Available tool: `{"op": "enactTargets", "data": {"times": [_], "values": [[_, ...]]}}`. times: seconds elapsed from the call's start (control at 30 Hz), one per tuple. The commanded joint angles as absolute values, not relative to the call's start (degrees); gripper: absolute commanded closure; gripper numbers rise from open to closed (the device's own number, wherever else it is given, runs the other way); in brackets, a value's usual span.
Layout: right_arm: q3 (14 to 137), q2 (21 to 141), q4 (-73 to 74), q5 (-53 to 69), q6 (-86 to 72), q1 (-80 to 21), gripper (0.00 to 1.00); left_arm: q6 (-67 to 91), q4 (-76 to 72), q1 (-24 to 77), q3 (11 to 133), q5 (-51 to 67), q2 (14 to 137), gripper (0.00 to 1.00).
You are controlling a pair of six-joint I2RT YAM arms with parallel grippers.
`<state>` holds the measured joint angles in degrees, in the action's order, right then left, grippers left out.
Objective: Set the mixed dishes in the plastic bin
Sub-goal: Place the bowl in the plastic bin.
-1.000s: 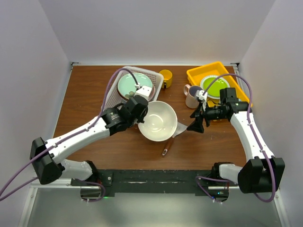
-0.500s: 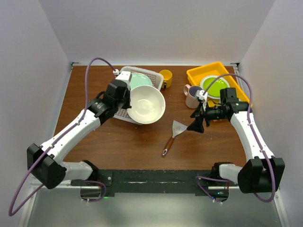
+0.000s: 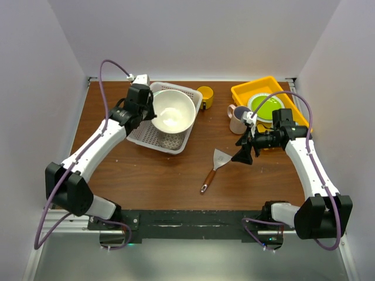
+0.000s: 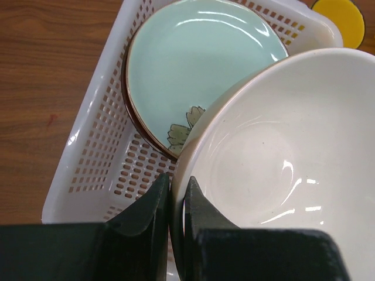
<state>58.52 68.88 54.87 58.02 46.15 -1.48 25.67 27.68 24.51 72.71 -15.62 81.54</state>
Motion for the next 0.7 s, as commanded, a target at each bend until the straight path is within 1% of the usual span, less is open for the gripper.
{"op": "enactTargets", "data": {"times": [0.0, 0.4, 0.67], "values": [[59.9, 67.5, 54.7, 58.7, 47.0, -1.1, 0.15, 33.4, 14.4, 21.8, 83.0, -14.9, 81.9, 1.0], [59.9, 67.2, 54.6, 58.6, 47.0, -1.2, 0.14, 36.9, 15.0, 17.9, 91.1, -12.1, 90.4, 1.0], [59.9, 67.1, 54.6, 58.5, 47.1, -1.2, 0.14, 37.4, 14.8, 16.3, 92.9, -10.9, 94.1, 1.0]]}}
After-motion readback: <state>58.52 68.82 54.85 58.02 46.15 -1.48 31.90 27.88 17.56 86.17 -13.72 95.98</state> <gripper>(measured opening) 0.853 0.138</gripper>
